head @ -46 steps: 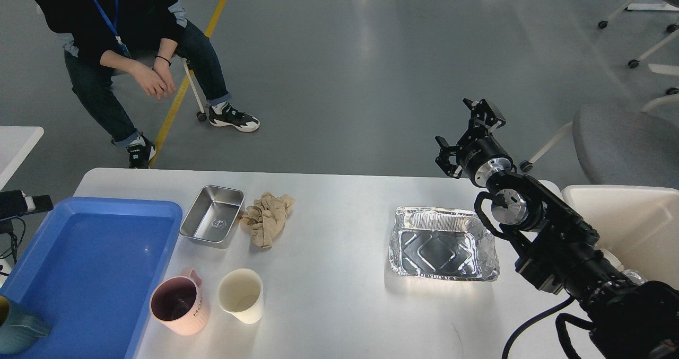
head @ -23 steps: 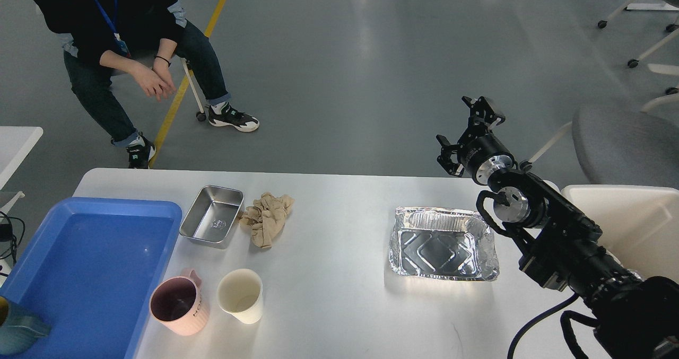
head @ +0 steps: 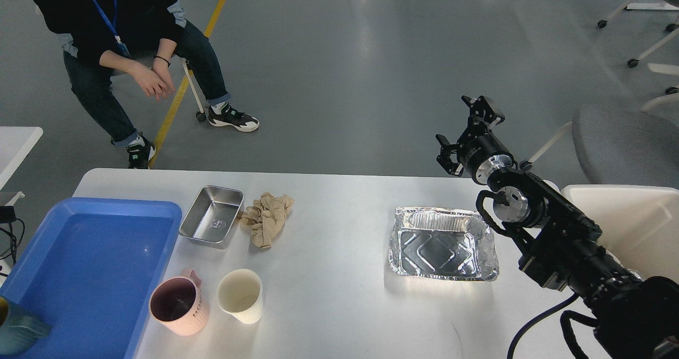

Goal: Tidy desktop

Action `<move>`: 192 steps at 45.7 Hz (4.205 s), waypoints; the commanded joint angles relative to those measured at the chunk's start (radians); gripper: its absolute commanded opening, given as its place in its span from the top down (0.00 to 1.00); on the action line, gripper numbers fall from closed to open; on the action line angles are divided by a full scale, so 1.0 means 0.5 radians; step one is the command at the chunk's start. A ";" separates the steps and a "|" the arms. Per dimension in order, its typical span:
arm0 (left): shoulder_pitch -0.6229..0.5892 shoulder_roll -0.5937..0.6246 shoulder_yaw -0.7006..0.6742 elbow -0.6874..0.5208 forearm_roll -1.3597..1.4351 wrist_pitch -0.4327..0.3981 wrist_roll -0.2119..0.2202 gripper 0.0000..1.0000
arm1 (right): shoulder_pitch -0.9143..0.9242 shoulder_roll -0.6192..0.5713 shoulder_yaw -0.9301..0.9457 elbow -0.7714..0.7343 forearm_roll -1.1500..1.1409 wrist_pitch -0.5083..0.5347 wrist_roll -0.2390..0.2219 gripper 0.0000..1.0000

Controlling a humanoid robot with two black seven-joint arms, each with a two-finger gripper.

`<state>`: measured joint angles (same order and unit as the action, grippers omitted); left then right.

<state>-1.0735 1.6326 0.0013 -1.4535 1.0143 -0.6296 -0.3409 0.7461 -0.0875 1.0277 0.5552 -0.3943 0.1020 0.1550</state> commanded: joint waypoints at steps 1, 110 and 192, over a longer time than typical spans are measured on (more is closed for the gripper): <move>0.002 -0.025 -0.046 0.048 0.002 0.001 -0.106 0.01 | 0.002 0.000 0.000 0.000 0.000 -0.002 0.000 0.00; 0.272 -1.197 0.264 0.394 0.012 -0.039 0.498 0.01 | -0.038 -0.031 0.003 0.009 0.000 -0.005 0.000 0.00; 0.306 -1.590 0.283 0.578 0.002 -0.008 0.752 0.26 | -0.038 -0.073 0.009 0.043 0.000 -0.008 0.000 0.00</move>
<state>-0.9205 0.8377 0.1420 -1.1642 1.0124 -0.6289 0.0303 0.7271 -0.1241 1.0323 0.5763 -0.3942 0.0982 0.1552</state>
